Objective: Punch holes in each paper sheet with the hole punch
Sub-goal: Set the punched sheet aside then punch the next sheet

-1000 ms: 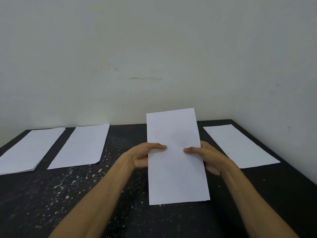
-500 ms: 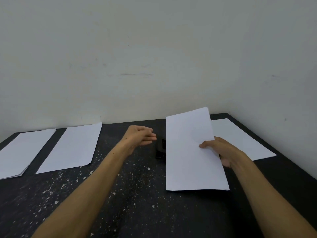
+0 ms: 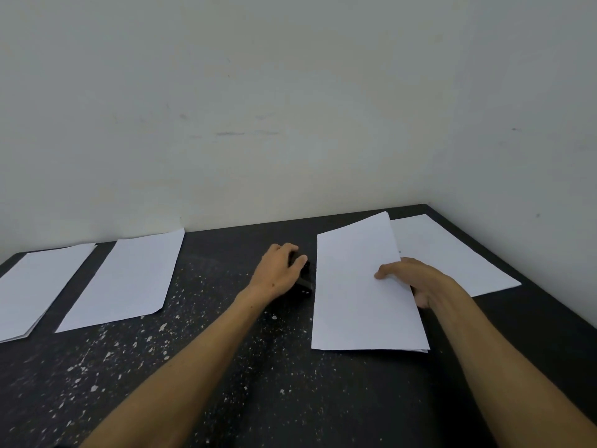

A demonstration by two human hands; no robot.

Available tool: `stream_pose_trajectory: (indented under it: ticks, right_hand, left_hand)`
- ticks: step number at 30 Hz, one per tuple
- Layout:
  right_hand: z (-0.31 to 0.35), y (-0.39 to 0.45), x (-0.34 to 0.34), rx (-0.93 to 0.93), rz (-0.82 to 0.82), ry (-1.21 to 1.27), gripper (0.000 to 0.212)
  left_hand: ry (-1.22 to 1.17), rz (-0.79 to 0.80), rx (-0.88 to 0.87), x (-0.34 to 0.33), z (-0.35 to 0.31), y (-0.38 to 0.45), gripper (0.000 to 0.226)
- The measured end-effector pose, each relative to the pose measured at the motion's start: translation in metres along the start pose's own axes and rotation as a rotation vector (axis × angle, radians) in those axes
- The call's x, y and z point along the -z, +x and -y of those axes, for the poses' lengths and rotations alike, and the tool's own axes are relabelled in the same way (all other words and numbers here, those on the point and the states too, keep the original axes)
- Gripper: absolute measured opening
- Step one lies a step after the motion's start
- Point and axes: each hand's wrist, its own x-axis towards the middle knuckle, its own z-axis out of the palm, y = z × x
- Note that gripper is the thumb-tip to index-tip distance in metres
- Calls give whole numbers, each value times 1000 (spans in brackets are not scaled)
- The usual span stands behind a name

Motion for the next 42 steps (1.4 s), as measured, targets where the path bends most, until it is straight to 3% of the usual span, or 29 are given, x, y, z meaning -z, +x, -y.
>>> stream_pose_trajectory:
  ticks: [4,14,26,34,42]
  right_hand:
    - [0,4,-1,-16,23,32,35]
    - [7,17,-4,-45,60,-19,30]
    - [13,30,-9,-89,76,-160,42]
    - [15,33,-22,-70,104,-151,33]
    - [15,35,-25,-84,108,-148,38]
  left_hand:
    - [-44,15,37,-14,-6,3,52]
    - [-86,3,69,-31,1,7,41]
    - [-147,-39,86,-34,0,6,36]
    - [-137,-12,101,-34,2,7,42]
    - [-139,10,106,-33,2,10,44]
